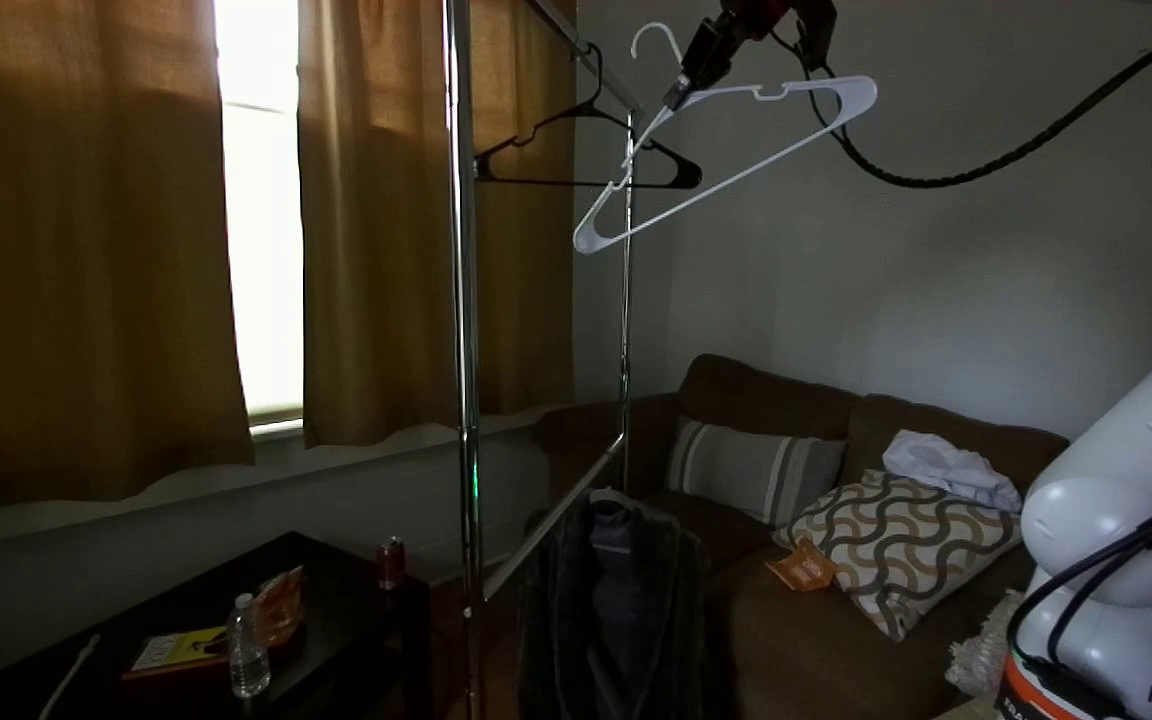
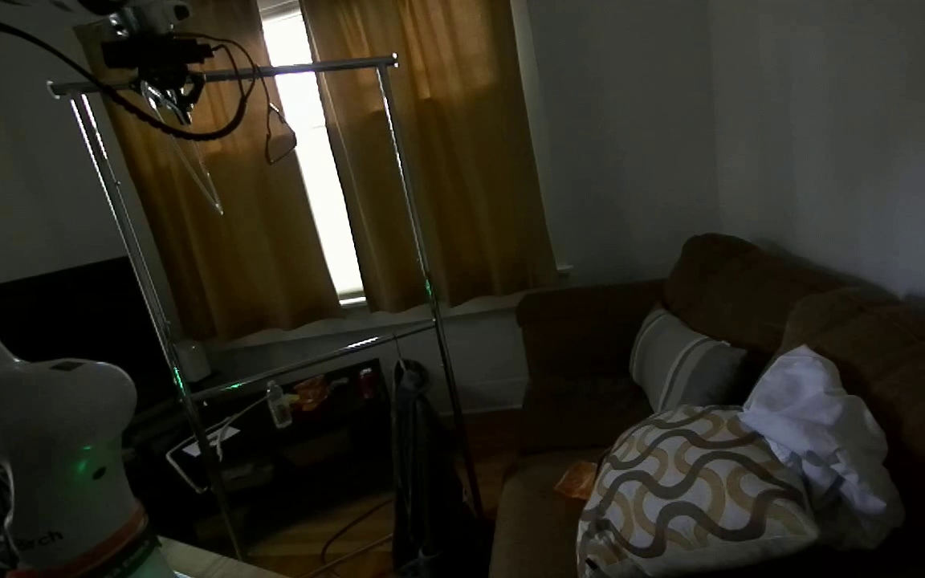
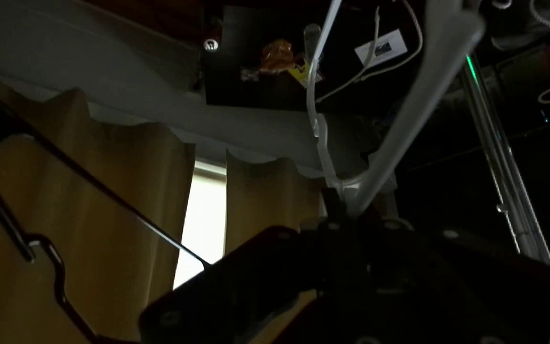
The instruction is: Hang the white and black coat hanger on the bottom railing
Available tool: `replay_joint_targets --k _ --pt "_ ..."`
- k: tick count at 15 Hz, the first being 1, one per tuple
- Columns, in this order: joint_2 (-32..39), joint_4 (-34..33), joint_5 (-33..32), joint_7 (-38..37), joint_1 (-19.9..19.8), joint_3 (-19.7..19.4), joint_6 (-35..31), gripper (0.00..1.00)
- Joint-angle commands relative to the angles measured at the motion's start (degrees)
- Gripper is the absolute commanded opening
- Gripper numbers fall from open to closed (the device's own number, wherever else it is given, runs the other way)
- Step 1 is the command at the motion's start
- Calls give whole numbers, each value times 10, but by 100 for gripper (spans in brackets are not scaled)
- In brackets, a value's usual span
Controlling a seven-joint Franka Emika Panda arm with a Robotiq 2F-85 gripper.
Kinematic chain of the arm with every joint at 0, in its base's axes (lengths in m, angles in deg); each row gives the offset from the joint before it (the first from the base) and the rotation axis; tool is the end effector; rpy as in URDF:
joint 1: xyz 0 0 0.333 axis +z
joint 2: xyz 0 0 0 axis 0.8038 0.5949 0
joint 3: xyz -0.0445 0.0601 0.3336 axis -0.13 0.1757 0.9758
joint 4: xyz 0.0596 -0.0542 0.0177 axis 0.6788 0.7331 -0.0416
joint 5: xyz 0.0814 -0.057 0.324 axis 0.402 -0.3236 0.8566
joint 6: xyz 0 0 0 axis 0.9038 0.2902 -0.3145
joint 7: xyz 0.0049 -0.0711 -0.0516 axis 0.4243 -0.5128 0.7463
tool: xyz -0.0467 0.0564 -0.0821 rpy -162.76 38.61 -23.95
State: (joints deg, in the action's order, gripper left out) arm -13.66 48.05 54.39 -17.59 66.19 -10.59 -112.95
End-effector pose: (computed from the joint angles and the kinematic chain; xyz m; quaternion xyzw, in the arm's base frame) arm 0.3025 0.1062 0.8555 -0.8597 -0.3731 -0.3217 0.1348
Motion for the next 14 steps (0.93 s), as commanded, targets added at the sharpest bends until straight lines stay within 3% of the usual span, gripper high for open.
replay_joint_targets --k 1,6,14 --pt "-15 55 -38 0 -5 9 11 2" --pt "-17 146 -73 2 -3 32 -32 2" --pt "-21 286 -137 -1 6 55 -160 2"
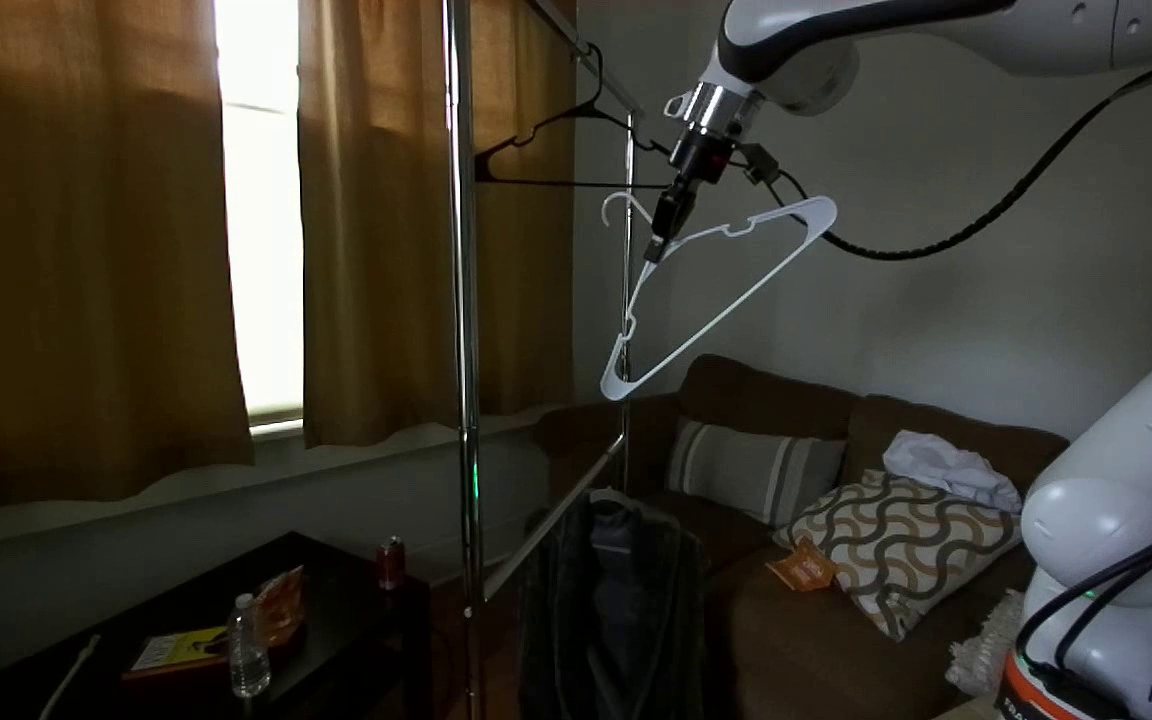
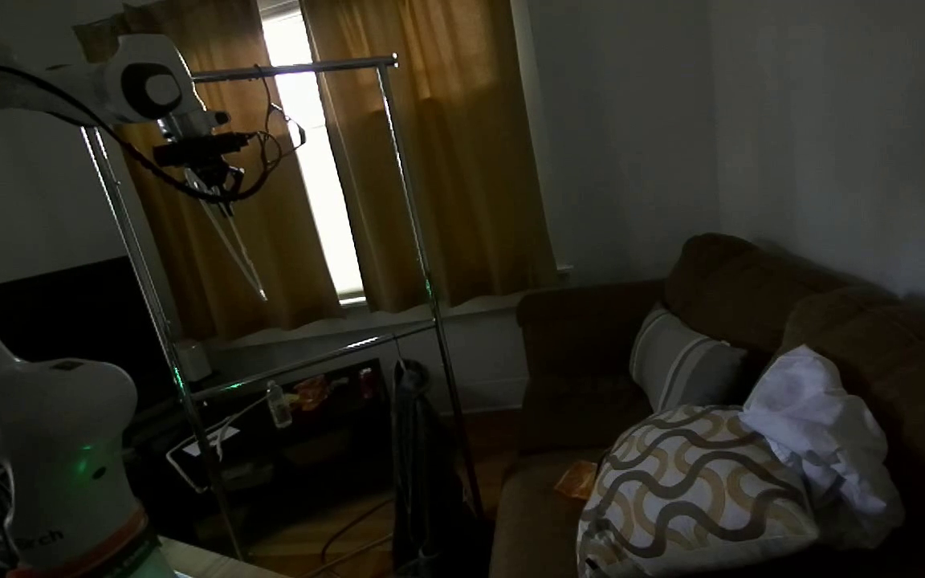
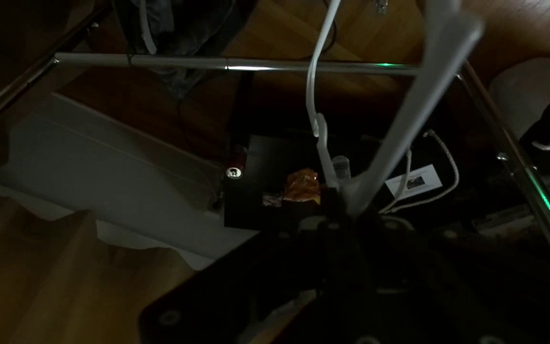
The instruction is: Hang the white and black coat hanger on the bottom railing
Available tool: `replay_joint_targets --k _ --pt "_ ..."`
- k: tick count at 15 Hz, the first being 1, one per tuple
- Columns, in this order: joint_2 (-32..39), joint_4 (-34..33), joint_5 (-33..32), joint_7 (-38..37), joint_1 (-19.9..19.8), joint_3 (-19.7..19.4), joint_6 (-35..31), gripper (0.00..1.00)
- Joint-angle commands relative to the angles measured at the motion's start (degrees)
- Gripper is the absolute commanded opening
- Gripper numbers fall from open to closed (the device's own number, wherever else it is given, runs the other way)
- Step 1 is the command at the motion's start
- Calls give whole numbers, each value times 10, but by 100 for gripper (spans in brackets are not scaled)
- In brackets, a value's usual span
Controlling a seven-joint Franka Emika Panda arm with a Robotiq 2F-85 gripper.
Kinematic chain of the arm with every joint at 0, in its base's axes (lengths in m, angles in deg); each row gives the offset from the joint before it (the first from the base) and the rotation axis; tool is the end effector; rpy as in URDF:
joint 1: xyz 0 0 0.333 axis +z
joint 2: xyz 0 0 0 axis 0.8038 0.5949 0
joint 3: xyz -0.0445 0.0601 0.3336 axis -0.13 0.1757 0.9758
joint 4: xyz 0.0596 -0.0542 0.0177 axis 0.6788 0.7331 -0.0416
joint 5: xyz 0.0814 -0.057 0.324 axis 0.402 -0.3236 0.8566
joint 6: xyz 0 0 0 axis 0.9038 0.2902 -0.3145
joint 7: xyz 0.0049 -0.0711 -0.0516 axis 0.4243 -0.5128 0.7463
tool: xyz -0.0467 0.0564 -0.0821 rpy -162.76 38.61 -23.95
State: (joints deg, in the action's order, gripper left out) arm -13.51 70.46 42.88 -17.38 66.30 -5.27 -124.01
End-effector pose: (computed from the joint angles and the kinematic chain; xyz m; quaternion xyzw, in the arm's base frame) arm 0.3471 0.1421 0.7058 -0.8928 -0.3967 -0.2096 0.0402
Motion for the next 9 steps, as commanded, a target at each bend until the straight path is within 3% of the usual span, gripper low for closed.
replay_joint_targets --k 1,3,4,5,9 --pt "-21 74 -22 -2 7 1 -60 2" --pt "-16 93 -17 0 12 -2 -78 2" --pt "-17 95 33 7 26 -19 -112 2" --pt "1 69 -2 -4 16 -8 -76 8" --pt "0 77 19 -3 24 -17 -102 8"
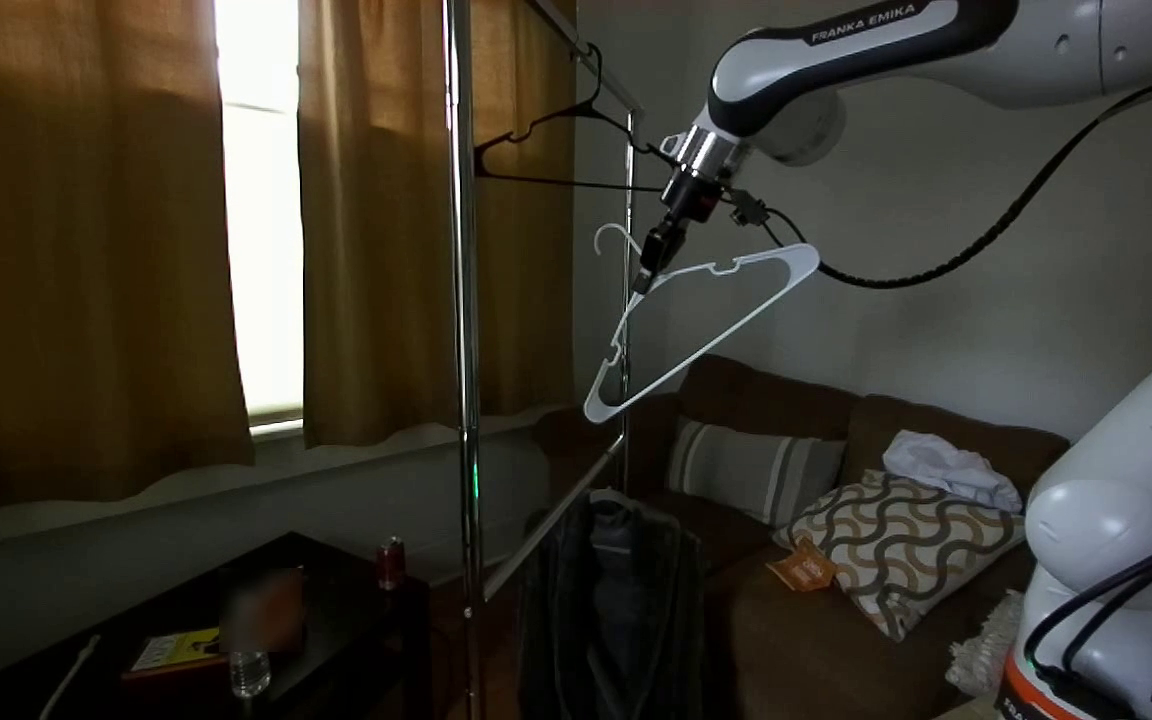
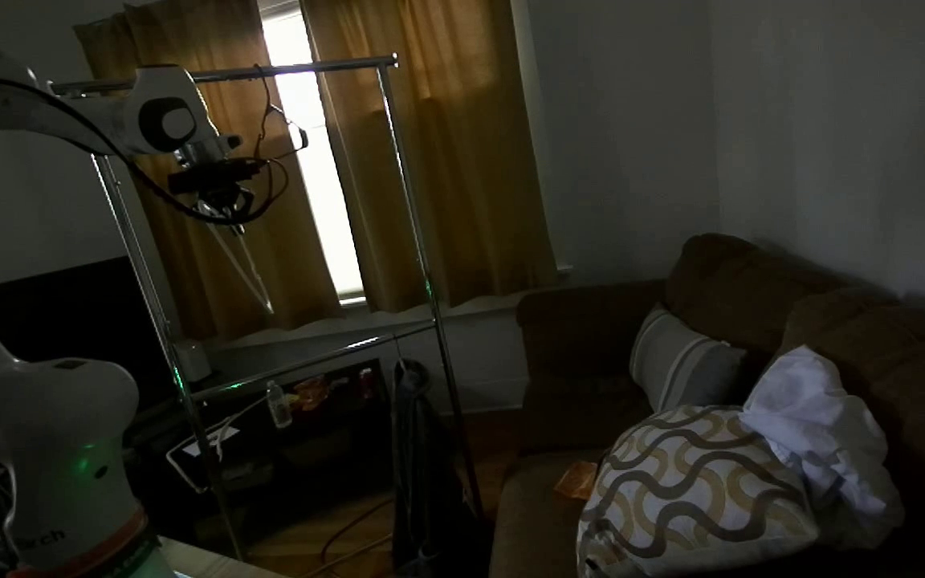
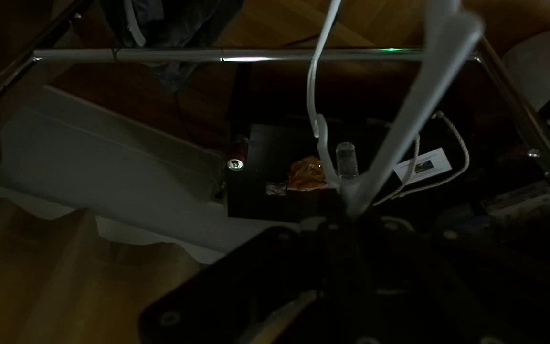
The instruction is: Hang the white and black coat hanger on the bottom railing
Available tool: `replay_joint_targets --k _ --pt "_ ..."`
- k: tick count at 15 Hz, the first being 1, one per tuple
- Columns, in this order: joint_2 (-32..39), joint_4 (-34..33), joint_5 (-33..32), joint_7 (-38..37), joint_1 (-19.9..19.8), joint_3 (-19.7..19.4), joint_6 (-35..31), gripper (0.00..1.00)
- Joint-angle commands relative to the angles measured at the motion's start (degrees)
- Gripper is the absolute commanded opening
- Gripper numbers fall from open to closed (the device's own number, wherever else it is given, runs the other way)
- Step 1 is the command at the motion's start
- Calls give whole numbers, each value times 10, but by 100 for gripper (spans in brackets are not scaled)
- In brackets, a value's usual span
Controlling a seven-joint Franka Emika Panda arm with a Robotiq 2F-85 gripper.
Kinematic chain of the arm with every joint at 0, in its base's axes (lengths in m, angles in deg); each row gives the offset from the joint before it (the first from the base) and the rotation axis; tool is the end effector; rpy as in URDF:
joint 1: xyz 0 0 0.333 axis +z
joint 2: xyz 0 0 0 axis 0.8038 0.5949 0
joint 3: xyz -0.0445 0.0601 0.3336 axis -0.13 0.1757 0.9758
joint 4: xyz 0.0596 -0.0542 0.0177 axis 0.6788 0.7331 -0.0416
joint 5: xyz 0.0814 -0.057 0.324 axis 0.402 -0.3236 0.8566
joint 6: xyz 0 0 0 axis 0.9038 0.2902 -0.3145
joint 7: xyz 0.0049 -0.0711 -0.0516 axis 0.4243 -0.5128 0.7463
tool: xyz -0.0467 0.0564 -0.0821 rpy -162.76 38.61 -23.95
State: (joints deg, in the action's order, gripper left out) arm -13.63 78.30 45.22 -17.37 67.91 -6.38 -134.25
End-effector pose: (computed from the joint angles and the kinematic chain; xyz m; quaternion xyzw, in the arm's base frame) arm 0.3588 0.1433 0.6673 -0.8930 -0.3805 -0.2331 0.0590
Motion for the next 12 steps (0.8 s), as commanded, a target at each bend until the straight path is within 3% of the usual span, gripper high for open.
replay_joint_targets --k 1,2,3,12 --pt "0 -1 -4 -4 8 -6 0 8" --pt "0 -1 -3 -4 8 -7 0 8" --pt "0 -1 -3 -3 9 -7 0 2" --pt "54 1 -31 15 0 -5 95 2"
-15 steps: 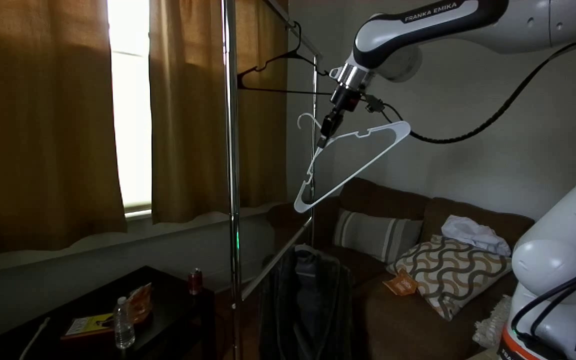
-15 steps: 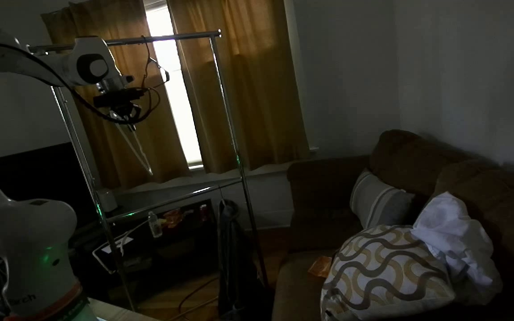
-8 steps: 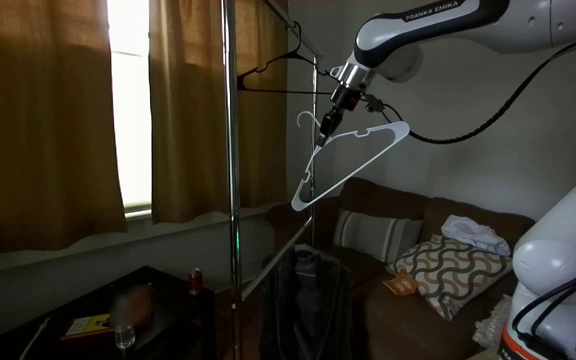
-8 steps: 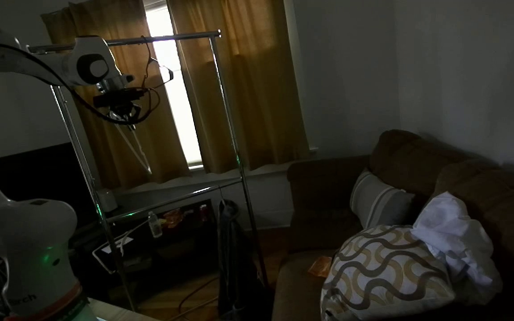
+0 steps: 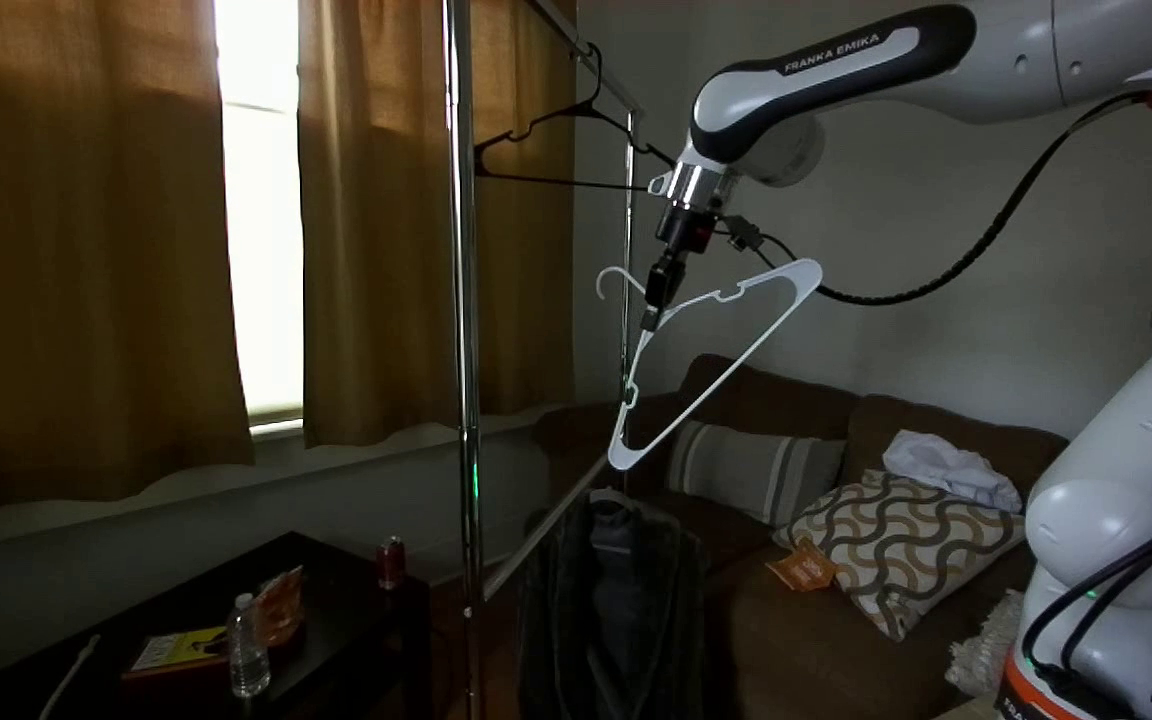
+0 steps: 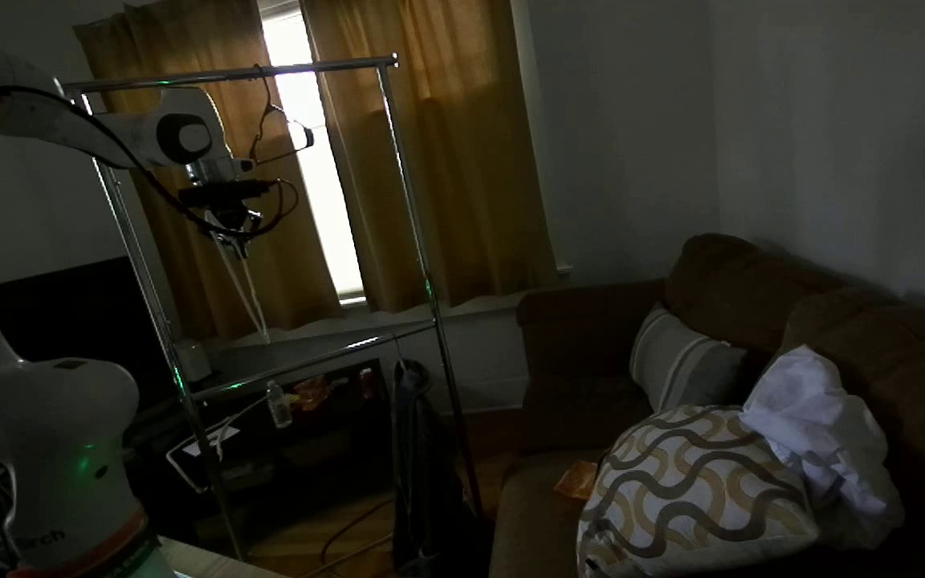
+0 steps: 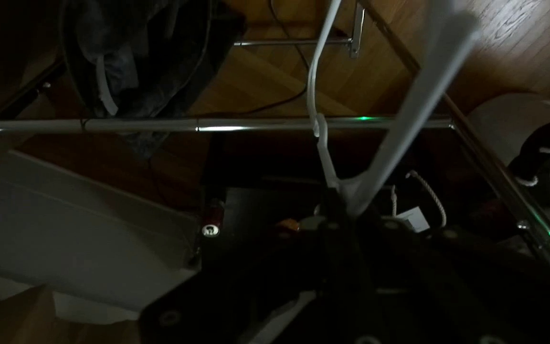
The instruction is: Hang the white and black coat hanger on the bottom railing
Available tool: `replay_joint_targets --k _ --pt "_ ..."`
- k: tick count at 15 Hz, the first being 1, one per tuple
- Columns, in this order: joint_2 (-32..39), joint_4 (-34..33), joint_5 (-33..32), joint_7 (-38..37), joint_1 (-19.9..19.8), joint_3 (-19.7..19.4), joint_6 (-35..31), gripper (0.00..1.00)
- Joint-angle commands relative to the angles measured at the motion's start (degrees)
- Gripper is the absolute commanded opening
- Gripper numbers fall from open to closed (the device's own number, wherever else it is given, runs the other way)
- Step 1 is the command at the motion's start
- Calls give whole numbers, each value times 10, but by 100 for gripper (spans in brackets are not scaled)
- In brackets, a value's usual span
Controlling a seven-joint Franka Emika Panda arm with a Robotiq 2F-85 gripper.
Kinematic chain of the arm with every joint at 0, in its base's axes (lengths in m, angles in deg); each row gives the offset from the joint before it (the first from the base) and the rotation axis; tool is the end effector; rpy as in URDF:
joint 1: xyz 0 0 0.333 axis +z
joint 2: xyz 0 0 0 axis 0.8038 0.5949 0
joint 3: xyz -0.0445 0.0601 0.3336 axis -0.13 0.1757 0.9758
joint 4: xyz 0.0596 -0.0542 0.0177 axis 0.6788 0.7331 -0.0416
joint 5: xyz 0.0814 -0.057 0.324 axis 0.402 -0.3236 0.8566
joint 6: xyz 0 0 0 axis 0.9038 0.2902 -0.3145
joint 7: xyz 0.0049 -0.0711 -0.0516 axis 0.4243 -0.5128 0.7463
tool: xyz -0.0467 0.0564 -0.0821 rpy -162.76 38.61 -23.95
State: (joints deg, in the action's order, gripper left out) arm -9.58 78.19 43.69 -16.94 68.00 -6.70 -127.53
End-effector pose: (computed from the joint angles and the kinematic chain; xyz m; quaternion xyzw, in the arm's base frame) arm 0.3727 0.1453 0.6264 -0.9058 -0.3946 -0.1421 0.0598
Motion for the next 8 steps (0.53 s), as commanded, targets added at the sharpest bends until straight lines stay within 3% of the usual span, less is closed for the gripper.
replay_joint_targets --k 1,8 --pt "20 1 -21 11 -2 0 33 2" --pt "95 14 -48 26 -1 26 2 2"
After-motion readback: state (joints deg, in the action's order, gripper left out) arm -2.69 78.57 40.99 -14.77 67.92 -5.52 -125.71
